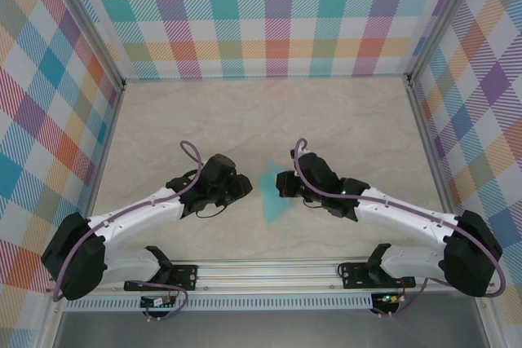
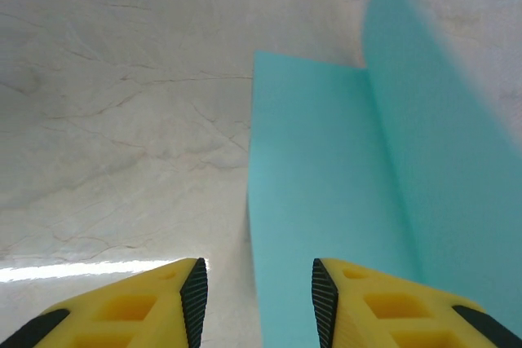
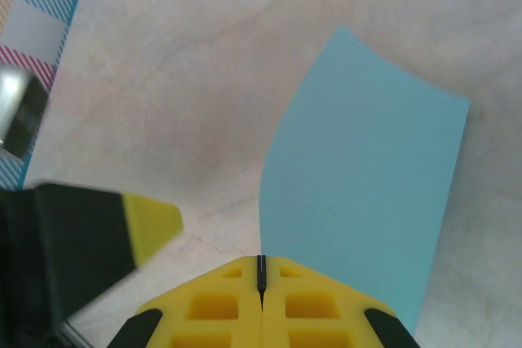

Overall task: Fold a paper plane with a square sheet of paper (pick it up from the middle)
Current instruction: Fold the triangle a second time at the center of the table.

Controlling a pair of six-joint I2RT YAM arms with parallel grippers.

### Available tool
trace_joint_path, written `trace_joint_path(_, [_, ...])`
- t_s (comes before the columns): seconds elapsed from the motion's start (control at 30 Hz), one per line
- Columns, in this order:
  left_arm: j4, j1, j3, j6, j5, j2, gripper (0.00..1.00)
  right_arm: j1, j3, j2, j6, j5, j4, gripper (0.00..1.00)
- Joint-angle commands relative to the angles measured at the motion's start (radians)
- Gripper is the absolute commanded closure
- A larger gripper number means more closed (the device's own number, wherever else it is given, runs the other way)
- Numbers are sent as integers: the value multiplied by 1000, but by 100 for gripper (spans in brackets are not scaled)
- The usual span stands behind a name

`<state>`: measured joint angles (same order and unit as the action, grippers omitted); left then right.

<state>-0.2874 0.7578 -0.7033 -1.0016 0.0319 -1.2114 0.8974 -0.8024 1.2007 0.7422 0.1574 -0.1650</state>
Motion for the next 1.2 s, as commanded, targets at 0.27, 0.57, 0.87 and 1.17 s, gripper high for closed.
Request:
trace_joint_path(0.27, [-149, 5, -10, 21, -120, 126, 59, -1, -352, 172, -133, 225, -232, 97])
trace_joint_path(0.57, [-181, -3, 24, 3, -177, 201, 59, 100, -277, 296, -4, 231, -201, 97])
trace_joint_path(0.87, [-96, -48, 89, -1, -78, 209, 60, 171, -241, 384, 94, 165, -138, 97])
trace_joint_path(1.17, [183, -52, 97, 4, 180, -22, 76, 167, -161, 375, 129, 135, -81, 96])
